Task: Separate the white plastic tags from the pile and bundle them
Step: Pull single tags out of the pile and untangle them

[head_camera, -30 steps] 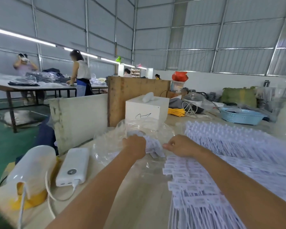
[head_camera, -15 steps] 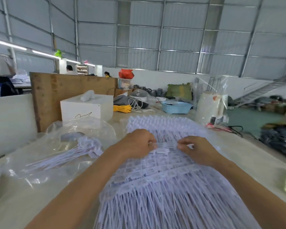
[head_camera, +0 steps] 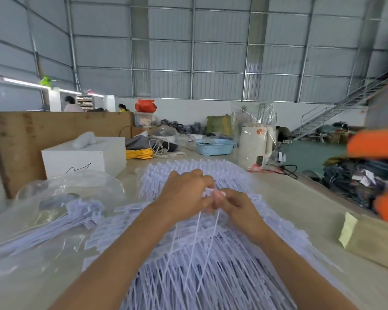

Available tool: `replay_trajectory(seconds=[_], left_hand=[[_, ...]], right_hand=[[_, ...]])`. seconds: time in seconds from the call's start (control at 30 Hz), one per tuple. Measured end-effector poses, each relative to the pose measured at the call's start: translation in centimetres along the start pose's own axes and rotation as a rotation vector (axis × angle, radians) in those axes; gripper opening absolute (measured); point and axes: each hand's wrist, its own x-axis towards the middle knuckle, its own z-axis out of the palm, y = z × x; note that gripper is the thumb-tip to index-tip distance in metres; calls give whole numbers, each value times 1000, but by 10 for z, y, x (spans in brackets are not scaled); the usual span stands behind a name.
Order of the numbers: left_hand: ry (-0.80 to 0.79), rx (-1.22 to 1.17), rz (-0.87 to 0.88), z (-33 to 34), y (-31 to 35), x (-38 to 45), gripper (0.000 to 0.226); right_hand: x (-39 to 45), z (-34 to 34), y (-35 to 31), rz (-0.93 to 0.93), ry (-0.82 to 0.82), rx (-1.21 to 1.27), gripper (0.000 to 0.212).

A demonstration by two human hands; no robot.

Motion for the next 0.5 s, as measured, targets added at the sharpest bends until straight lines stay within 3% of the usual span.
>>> replay_trajectory(seconds=[0.2, 0.3, 0.5], left_hand=[[-53, -373, -51, 14, -4, -6, 26], [-78, -289, -118, 21, -7, -5, 20], [-111, -579, -240, 31, -2, -4, 30]], right_hand=[[-7, -9, 2, 6, 31, 207, 23], [-7, -9, 3, 14, 32, 158, 18], [-6, -11, 6, -21, -1, 62, 13]])
